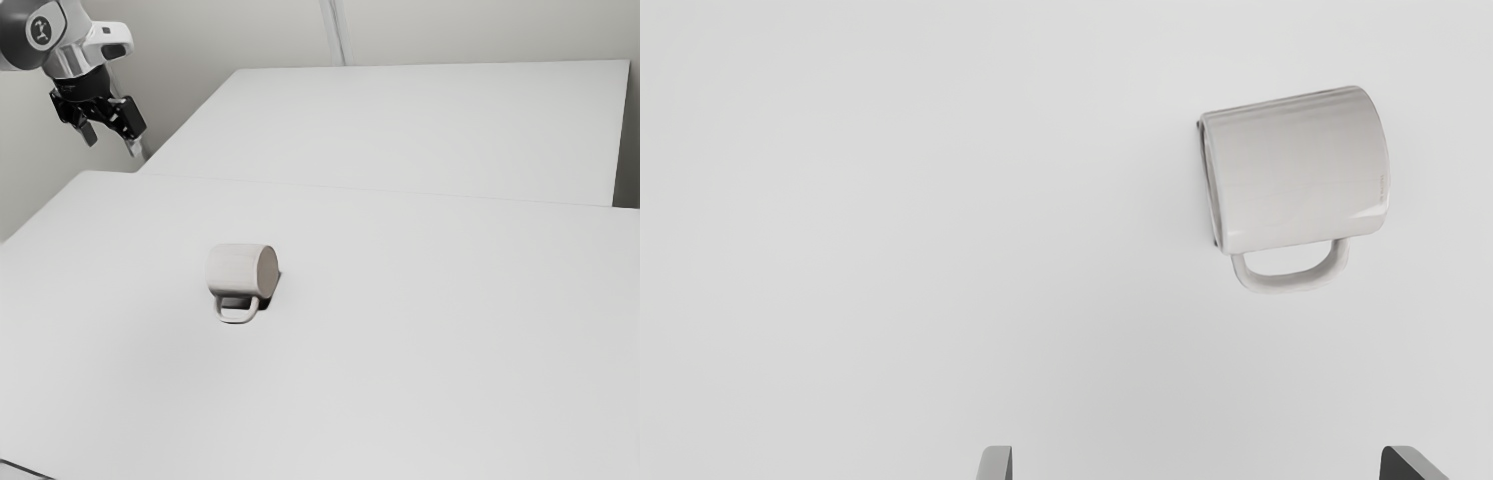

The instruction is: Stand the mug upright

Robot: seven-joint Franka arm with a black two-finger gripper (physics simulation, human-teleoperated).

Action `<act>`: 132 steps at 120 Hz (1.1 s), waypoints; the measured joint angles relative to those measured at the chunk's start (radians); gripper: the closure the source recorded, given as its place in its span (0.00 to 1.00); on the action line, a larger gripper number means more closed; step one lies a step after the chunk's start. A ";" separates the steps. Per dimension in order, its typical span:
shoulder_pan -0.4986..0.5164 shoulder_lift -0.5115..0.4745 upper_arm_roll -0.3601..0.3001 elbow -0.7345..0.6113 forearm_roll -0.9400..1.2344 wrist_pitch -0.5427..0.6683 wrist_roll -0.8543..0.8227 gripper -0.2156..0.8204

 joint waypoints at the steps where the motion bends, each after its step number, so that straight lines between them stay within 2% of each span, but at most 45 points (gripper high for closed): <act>1: 0.000 0.000 0.000 0.000 0.000 0.000 -0.001 0.21; 33: 0.019 0.001 -0.006 -0.021 -0.012 0.020 -0.017 0.21; 56: 0.147 0.019 -0.005 -0.118 -0.218 0.021 -0.025 0.21; 83: 0.291 0.169 -0.006 -0.156 -0.521 0.018 -0.017 0.21; 116: 0.326 0.358 -0.005 -0.148 -0.773 0.018 0.032 0.21; 132: 0.343 0.439 -0.005 -0.104 -0.870 0.023 0.065 0.21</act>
